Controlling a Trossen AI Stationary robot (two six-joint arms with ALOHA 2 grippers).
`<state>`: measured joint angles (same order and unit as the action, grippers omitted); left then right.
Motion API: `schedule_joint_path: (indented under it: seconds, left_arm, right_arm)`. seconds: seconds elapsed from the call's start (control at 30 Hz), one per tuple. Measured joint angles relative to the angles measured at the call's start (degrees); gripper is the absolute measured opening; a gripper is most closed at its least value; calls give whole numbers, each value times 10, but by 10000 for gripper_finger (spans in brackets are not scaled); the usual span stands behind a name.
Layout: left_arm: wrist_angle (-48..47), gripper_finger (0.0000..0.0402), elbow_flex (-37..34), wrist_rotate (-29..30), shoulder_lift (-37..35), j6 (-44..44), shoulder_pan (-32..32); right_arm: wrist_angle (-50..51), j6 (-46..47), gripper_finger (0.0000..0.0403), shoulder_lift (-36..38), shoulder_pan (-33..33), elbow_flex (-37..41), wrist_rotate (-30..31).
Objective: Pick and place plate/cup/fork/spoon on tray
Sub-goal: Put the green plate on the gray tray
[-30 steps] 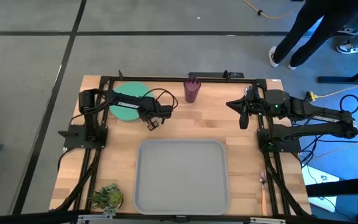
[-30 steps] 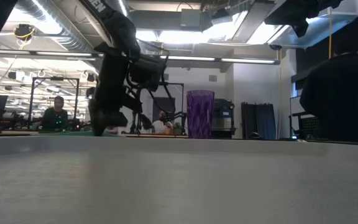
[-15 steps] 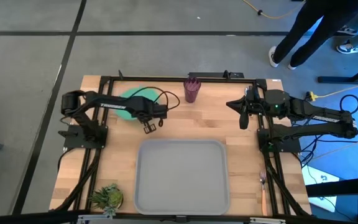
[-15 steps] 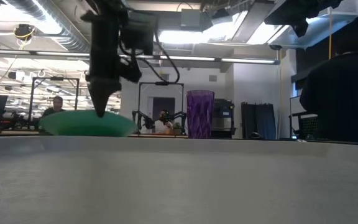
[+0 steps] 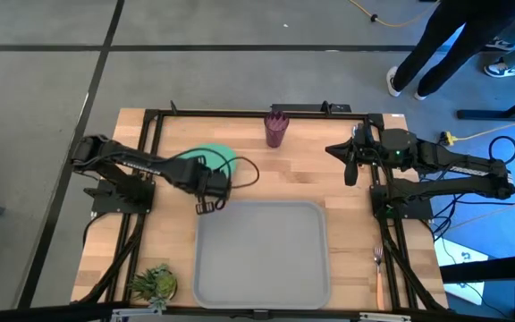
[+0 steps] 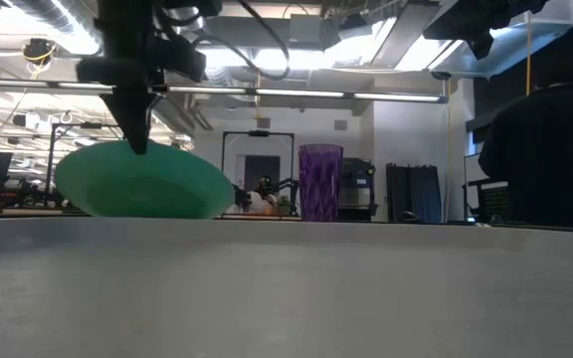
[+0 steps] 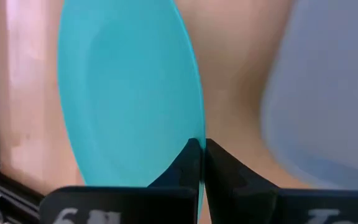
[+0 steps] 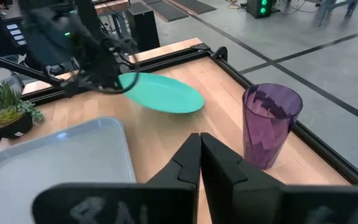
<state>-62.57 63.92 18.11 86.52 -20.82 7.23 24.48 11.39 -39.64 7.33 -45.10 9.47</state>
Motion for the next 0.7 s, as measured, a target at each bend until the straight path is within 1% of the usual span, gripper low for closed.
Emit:
schedule_joint_path:
  seconds: [0.17,0.23,0.37,0.57,0.7]
  left_arm:
    - [-1,0,14,-7,0,-11,50]
    - [0,0,34,-1,0,-6,70]
    - [-14,0,88,34,0,30,105]
    - [-29,0,159,49,5,74,137]
    - [-30,0,194,47,5,85,157]
  right_arm:
    - [-3,3,17,0,0,0,0]
    - [-3,3,17,0,0,0,0]
    - [-3,3,17,0,0,0,0]
    - [-3,1,17,0,0,0,0]
    - [-3,1,17,0,0,0,0]
